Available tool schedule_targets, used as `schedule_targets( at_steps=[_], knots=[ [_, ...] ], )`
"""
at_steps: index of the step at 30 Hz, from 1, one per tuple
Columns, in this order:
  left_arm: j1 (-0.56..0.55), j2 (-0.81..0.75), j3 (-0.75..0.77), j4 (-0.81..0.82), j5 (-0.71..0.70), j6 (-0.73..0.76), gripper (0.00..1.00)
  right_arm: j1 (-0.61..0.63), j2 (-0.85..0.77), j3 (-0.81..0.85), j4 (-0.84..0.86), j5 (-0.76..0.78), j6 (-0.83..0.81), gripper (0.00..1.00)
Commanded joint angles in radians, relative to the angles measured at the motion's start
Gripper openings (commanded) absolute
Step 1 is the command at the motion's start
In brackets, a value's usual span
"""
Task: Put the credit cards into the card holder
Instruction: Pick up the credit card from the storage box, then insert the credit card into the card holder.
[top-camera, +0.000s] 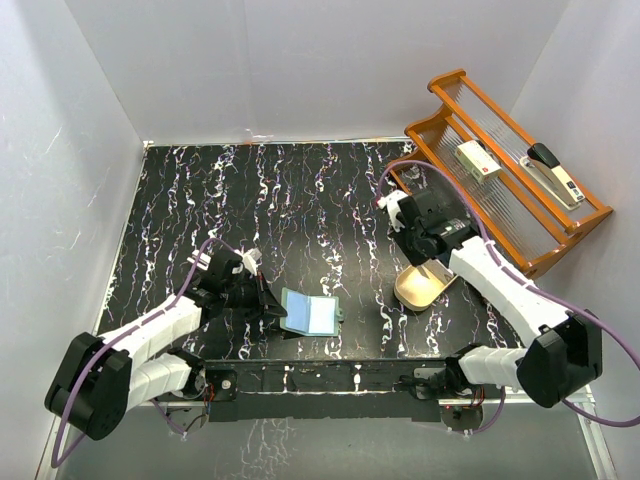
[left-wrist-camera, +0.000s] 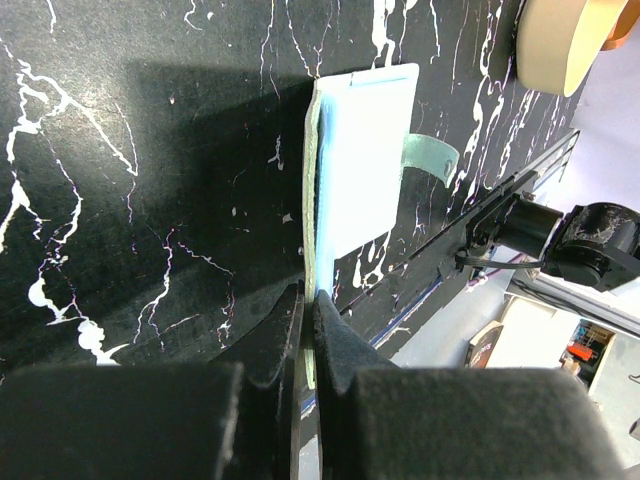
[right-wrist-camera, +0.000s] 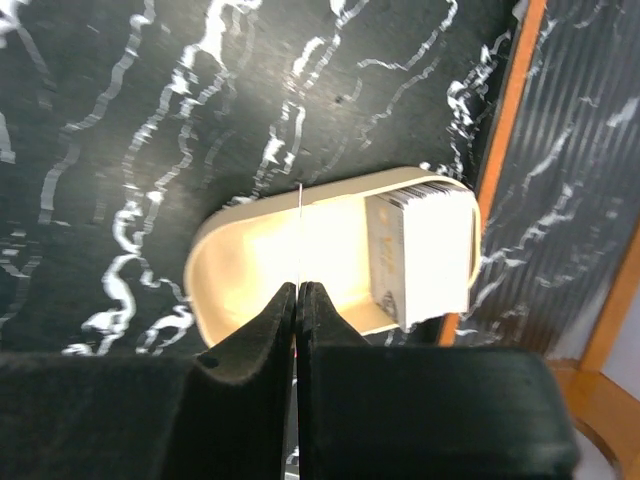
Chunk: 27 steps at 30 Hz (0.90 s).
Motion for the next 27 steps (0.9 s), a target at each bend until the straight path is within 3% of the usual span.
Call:
schedule_targets(
  at_steps=[1,7,14,18,27],
  knots=[
    [-0.003,-0.017,-0.003,-0.019,0.014,-0.009,0.00,-0.004,-0.061,0.139,-0.041,-0.163,0.150,0.00],
    [-0.003,-0.023,-0.027,0.041,0.035,-0.065,0.00,-0.003,-0.141,0.170,0.043,-0.336,0.435,0.00],
    [-0.003,0.014,-0.055,0.113,0.068,-0.104,0.00,-0.002,-0.165,0.040,0.244,-0.597,0.806,0.00],
    [-0.004,0.015,-0.060,0.107,0.054,-0.105,0.00,0.038,-0.145,-0.073,0.371,-0.620,0.932,0.00],
    [-0.004,-0.012,-0.048,0.028,-0.016,-0.074,0.03,0.212,0.008,-0.140,0.536,-0.541,1.058,0.00]
  ],
)
